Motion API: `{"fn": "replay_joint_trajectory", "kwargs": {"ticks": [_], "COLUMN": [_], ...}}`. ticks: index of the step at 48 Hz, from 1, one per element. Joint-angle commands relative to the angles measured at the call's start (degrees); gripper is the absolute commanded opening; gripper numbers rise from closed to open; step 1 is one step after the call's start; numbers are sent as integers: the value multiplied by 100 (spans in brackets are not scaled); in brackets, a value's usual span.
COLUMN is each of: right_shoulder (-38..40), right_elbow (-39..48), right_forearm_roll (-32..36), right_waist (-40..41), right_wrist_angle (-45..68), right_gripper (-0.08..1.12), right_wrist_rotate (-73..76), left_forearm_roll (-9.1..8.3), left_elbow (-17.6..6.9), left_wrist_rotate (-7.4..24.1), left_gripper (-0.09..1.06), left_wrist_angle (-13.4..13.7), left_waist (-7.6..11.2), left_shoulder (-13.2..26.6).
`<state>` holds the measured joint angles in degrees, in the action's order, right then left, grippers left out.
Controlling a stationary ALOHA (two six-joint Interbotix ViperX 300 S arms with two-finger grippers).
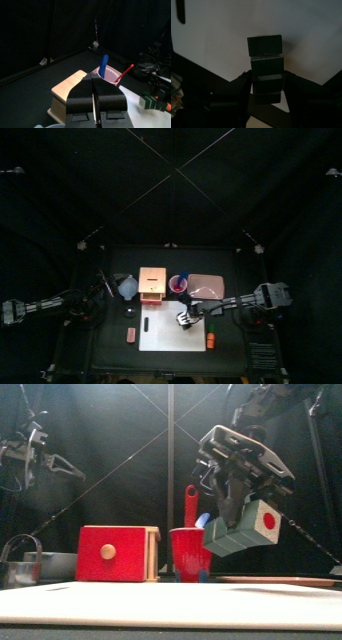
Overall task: Place sushi on board then cut the sushi with the knife then place the pieces on the plate
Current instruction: Place the sushi on the board
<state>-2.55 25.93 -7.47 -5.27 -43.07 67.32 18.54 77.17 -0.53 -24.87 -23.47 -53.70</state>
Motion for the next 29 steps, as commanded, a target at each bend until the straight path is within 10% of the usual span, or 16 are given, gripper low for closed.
{"fn": "replay_joint_trajectory", "kwargs": {"ticks": [1, 11, 29], "right_shoulder": [-422, -1230, -1608], "right_elbow": [-738, -1846, -2259], "right_forearm_roll": [35, 1213, 2127], "right_waist": [-264, -642, -765], "right_wrist_angle": [-272, -773, -1811], "right_gripper": [61, 61, 61], "right_wrist_rotate": [1028, 3296, 4772], "left_forearm_roll": [448, 510, -571], "left_elbow": [-105, -114, -70], "left_wrist_rotate": [0, 70, 70], "left_gripper": [2, 2, 2], "left_wrist_angle": [-18, -9, 141], "left_waist": [114, 132, 70], "left_shoulder": [44, 44, 44]}}
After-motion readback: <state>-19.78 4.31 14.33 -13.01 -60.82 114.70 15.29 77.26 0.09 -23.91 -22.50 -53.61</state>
